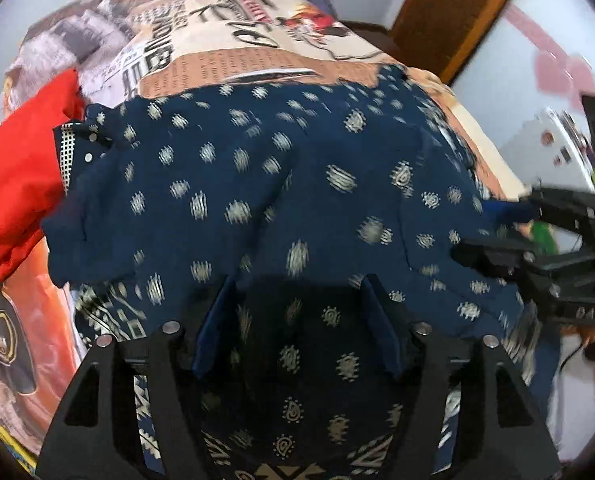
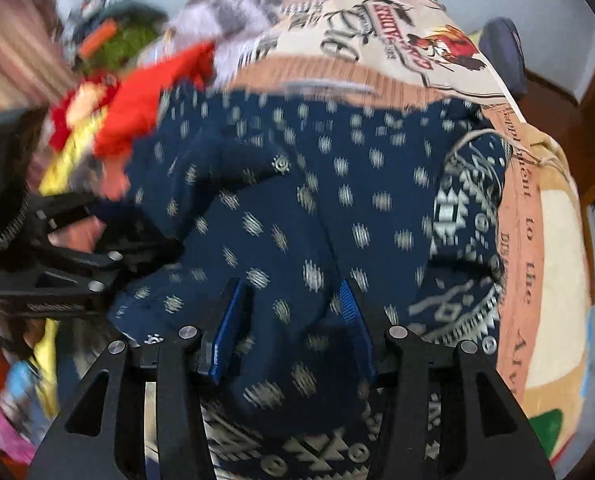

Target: Fold large clothes

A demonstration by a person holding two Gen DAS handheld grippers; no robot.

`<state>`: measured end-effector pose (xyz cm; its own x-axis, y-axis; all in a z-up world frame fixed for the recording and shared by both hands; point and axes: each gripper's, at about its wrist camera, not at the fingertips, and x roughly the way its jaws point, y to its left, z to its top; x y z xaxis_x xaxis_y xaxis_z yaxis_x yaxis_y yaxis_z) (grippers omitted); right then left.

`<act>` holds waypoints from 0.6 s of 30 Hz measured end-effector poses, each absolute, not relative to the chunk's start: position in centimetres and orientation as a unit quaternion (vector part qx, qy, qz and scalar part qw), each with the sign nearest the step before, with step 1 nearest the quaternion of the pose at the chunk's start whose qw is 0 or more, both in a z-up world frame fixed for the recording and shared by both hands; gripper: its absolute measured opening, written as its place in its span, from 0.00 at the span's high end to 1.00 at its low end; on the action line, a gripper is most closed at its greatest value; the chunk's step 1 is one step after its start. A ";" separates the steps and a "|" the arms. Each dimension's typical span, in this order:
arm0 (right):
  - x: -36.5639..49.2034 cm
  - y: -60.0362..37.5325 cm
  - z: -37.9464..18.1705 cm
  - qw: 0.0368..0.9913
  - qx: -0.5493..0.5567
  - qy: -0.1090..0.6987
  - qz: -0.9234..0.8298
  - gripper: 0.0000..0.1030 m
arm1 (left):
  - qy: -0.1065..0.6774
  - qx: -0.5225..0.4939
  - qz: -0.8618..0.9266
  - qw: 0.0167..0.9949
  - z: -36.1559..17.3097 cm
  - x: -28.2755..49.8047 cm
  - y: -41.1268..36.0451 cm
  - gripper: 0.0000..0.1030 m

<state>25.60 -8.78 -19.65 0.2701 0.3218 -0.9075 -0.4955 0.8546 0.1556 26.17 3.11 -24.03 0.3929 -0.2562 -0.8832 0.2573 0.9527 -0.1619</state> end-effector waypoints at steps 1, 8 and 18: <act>25.0 -8.9 -19.7 0.796 -0.090 0.540 0.259 0.48 | 0.519 0.014 -0.154 0.841 -24.0 25.4 3.0 0.32; 22.9 -11.0 -19.3 0.802 -0.055 0.536 0.257 0.38 | 0.490 0.069 -0.108 0.862 -23.0 21.8 2.9 0.07; 23.5 -12.8 -17.0 0.816 -0.001 0.524 0.243 0.38 | 0.465 -0.027 -0.066 0.882 -18.8 20.7 9.9 0.06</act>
<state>23.47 -12.81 -17.01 0.3327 0.3966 -0.8556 -0.3977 0.8817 0.2540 20.70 9.94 -18.83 0.5586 -0.1415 -0.8173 0.0907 0.9898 -0.1095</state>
